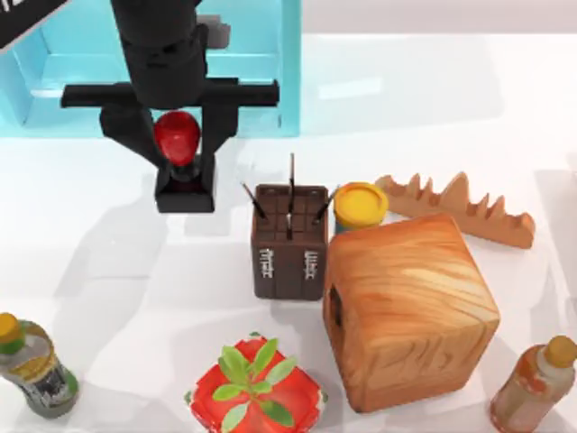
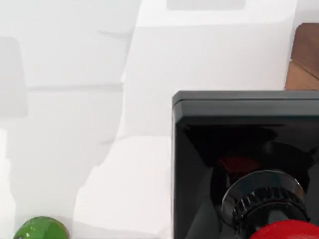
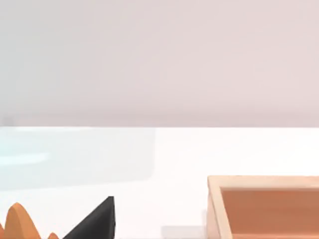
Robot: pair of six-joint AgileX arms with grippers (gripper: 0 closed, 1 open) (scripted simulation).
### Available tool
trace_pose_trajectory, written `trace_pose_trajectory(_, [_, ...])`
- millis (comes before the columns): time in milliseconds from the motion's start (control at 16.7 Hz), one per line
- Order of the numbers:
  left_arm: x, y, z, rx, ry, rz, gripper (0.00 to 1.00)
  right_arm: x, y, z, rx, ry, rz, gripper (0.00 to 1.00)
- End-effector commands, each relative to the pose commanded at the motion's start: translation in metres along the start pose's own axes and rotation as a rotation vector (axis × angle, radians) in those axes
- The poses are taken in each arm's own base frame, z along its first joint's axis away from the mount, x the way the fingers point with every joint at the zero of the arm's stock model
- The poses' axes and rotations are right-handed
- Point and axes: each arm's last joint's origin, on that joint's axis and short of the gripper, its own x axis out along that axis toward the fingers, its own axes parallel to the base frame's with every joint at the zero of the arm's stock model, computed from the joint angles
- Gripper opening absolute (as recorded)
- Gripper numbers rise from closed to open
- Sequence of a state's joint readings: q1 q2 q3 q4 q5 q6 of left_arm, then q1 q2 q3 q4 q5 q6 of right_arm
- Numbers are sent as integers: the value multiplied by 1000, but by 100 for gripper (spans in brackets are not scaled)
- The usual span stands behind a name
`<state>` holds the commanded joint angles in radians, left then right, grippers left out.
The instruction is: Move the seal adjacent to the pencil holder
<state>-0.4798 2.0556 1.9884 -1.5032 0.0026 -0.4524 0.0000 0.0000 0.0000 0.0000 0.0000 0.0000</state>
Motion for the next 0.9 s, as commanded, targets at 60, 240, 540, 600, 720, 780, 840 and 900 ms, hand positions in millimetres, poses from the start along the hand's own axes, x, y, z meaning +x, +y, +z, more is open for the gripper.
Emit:
trace_pose_trajectory(60, [0, 0, 0, 0, 0, 0, 38, 0, 0, 0, 0, 0, 0, 100])
trace_pose_trajectory(240, [0, 0, 0, 0, 0, 0, 60, 0, 0, 0, 0, 0, 0, 100])
trace_pose_trajectory(540, [0, 0, 0, 0, 0, 0, 98, 0, 0, 0, 0, 0, 0, 100])
trace_pose_trajectory(600, [0, 0, 0, 0, 0, 0, 100, 0, 0, 0, 0, 0, 0, 100])
trace_pose_trajectory(720, [0, 0, 0, 0, 0, 0, 100, 0, 0, 0, 0, 0, 0, 100])
trace_pose_trajectory(780, [0, 0, 0, 0, 0, 0, 100, 0, 0, 0, 0, 0, 0, 100])
trace_pose_trajectory(840, [0, 0, 0, 0, 0, 0, 100, 0, 0, 0, 0, 0, 0, 100])
trace_pose_trajectory(900, [0, 0, 0, 0, 0, 0, 100, 0, 0, 0, 0, 0, 0, 100])
